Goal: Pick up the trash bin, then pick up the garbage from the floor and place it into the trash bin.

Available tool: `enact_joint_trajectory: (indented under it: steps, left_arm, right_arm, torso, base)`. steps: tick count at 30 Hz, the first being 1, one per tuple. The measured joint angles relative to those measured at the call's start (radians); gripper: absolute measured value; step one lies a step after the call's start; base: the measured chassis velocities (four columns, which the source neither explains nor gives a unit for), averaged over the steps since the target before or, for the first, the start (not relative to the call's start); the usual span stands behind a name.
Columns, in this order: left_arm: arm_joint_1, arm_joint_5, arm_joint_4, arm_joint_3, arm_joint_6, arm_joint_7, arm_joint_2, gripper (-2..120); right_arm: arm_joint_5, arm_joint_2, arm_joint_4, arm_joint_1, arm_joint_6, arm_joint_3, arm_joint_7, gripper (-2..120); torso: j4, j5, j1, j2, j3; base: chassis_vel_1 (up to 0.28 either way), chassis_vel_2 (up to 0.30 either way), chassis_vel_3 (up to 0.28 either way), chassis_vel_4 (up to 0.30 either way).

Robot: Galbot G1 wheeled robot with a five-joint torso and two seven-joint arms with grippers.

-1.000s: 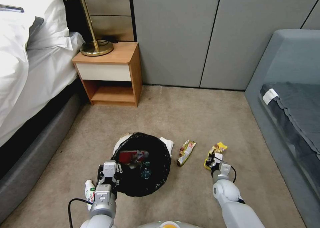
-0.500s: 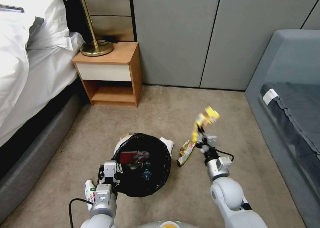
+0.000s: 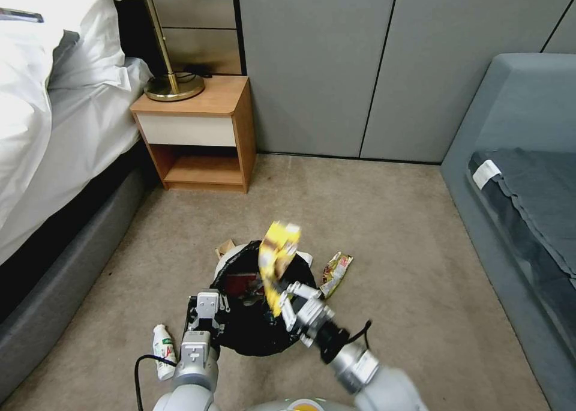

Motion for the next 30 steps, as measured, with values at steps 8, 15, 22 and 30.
enact_joint_trajectory:
  steps: [8, 15, 22, 30]
  left_arm:
    - [-0.003, -0.002, -0.008, -0.001, 0.0, 0.0, -0.002, 1]
    - [0.006, -0.001, -0.015, 0.005, 0.0, 0.0, -0.004, 1]
    - [0.007, 0.004, -0.021, 0.013, 0.0, 0.0, -0.007, 1]
    - [0.009, 0.011, -0.021, 0.018, -0.001, 0.0, -0.009, 1]
  right_arm:
    - [0.062, 0.009, -0.098, 0.036, -0.027, -0.018, 0.015, 0]
    - [0.066, 0.017, -0.141, 0.047, -0.033, -0.022, 0.026, 18]
    - [0.062, 0.02, -0.141, 0.047, -0.035, -0.023, 0.026, 41]
    - [0.052, 0.022, -0.14, 0.044, -0.035, -0.023, 0.026, 70]
  torso:
    - [0.0, 0.0003, 0.0, 0.0, 0.0]
    - [-0.0001, 0.0001, 0.0, 0.0, 0.0]
    - [-0.0005, -0.0001, 0.0, 0.0, 0.0]
    - [0.0001, 0.0001, 0.0, 0.0, 0.0]
  base:
    - [0.0, 0.0, 0.0, 0.0]
    - [0.0, 0.0, 0.0, 0.0]
    - [0.0, 0.0, 0.0, 0.0]
    - [0.0, 0.0, 0.0, 0.0]
